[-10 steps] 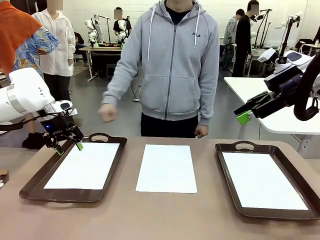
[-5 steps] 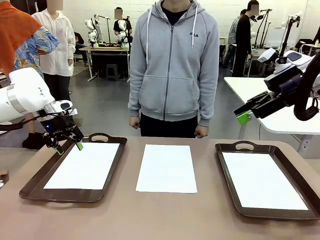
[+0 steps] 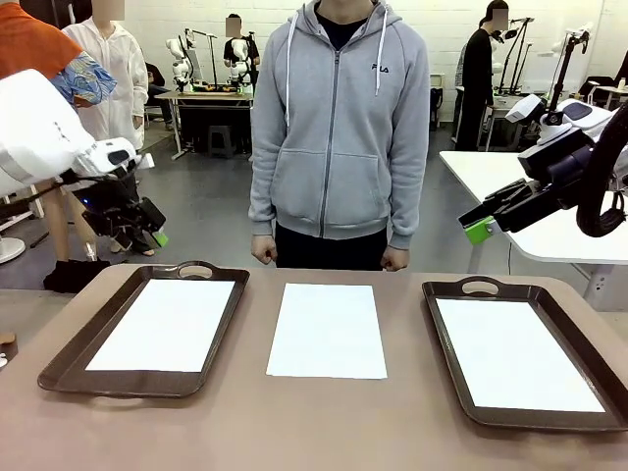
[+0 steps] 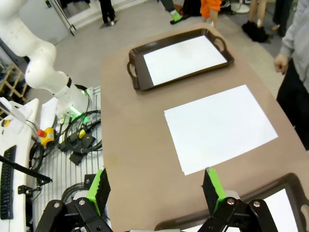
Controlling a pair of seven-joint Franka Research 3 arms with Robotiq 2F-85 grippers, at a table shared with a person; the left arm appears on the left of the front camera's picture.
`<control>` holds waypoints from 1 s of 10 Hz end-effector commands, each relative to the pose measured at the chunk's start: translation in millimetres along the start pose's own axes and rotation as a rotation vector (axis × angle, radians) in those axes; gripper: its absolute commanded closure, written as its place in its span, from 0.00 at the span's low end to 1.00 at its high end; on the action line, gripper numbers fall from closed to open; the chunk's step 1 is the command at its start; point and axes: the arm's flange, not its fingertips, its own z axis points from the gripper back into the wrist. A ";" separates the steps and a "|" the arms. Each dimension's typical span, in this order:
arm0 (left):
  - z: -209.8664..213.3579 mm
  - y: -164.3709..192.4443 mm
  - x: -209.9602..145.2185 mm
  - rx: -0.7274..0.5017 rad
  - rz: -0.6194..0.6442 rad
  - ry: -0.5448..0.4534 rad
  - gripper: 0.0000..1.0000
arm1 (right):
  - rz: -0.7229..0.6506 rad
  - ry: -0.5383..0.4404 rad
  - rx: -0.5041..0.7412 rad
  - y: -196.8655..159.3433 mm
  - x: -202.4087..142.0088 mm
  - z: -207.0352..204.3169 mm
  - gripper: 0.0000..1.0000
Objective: Sort the A4 documents.
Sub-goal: Receive the A4 Paper.
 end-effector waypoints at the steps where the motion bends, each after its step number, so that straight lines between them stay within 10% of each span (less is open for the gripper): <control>1: 31.0 6.2 -35.4 -0.162 -0.110 -0.095 0.00 | 0.007 0.001 0.001 1.1 -1.1 -1.1 0.00; 10: 116.8 -62.0 -65.4 -0.255 -0.420 -0.539 0.00 | 0.007 0.001 0.001 1.1 -1.1 -1.1 0.00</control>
